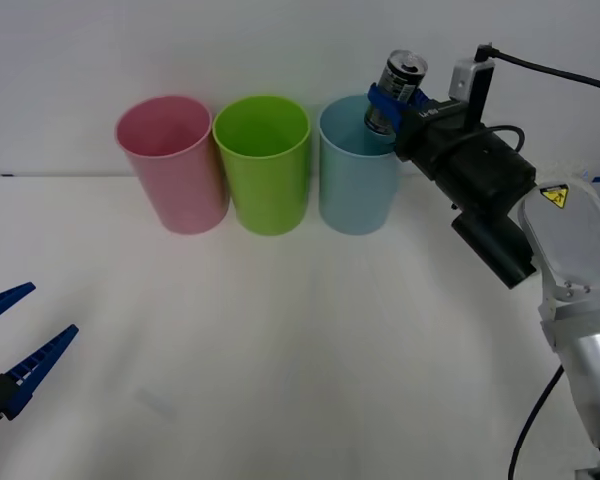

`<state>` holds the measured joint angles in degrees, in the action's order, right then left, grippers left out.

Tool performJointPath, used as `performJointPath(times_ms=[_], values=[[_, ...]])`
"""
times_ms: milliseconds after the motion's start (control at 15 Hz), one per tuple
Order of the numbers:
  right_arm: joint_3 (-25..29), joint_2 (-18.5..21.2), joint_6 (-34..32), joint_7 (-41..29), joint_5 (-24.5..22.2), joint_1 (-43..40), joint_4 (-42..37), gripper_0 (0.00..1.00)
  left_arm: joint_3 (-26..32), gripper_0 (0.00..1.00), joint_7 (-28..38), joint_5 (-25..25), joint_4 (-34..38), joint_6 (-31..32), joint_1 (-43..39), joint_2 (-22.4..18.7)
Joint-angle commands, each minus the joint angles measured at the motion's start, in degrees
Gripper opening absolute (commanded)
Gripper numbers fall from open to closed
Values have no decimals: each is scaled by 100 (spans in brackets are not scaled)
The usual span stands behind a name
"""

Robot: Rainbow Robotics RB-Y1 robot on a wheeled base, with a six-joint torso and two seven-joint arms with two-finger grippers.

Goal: Grasp the object on the table and drop it into the matching bin: aluminum can to the light blue bin, PET bottle to the pink bin.

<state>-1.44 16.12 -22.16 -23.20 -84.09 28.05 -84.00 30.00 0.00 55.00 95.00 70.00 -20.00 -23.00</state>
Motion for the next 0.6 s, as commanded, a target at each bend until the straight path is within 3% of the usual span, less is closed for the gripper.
performJointPath(times_ms=[67, 600], values=[[47, -162, 124, 26, -116, 385, 472, 0, 0, 100, 0, 0, 0, 0, 0, 0], [118, -399, 432, 105, -327, 1027, 1316, 0, 0, 100, 0, 0, 0, 0, 0, 0]])
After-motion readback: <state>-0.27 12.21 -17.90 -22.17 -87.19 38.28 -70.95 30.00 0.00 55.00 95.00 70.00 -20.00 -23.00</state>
